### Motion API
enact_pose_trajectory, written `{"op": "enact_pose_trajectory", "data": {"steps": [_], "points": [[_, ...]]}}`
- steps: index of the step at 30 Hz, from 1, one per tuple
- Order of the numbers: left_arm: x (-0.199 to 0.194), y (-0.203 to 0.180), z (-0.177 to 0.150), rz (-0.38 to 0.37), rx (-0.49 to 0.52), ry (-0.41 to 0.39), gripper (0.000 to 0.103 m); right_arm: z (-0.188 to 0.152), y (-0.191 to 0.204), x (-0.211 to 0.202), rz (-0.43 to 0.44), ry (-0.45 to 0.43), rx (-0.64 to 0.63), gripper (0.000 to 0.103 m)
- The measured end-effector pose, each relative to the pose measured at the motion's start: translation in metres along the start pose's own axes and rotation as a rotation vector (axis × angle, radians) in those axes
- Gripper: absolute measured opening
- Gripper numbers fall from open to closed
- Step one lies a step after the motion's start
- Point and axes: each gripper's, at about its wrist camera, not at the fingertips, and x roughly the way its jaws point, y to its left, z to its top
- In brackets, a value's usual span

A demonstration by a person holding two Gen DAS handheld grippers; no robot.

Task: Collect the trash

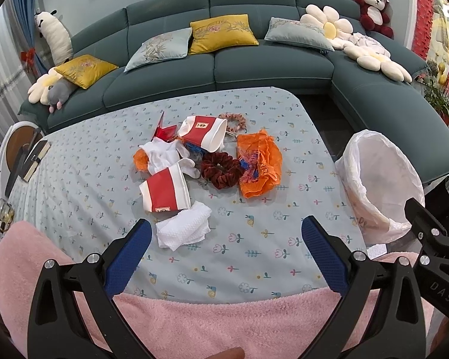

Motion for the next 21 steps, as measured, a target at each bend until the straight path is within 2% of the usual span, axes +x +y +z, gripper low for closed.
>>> {"op": "enact_pose_trajectory", "data": {"steps": [8,14,17,21], "points": [[0.011,0.014,-0.003,-0.006,-0.031,0.032,0.096,0.002,0.009,0.002,0.009,-0.001,-0.002,0.096],[0.035,0.048,-0.013,-0.015,-0.076,0.085,0.095,0.0,0.021,0.009,0.007,0.019,0.002,0.096],[0.051,0.069,-0.021,-0.009,-0.094,0.119,0.095,0.0,0.031,0.015,0.004,0.027,-0.011,0.096],[0.079,0.093,-0.031,-0.059,-0.142,0.2,0.095,0.001,0.046,0.024,0.016,0.037,-0.02,0.096]]}}
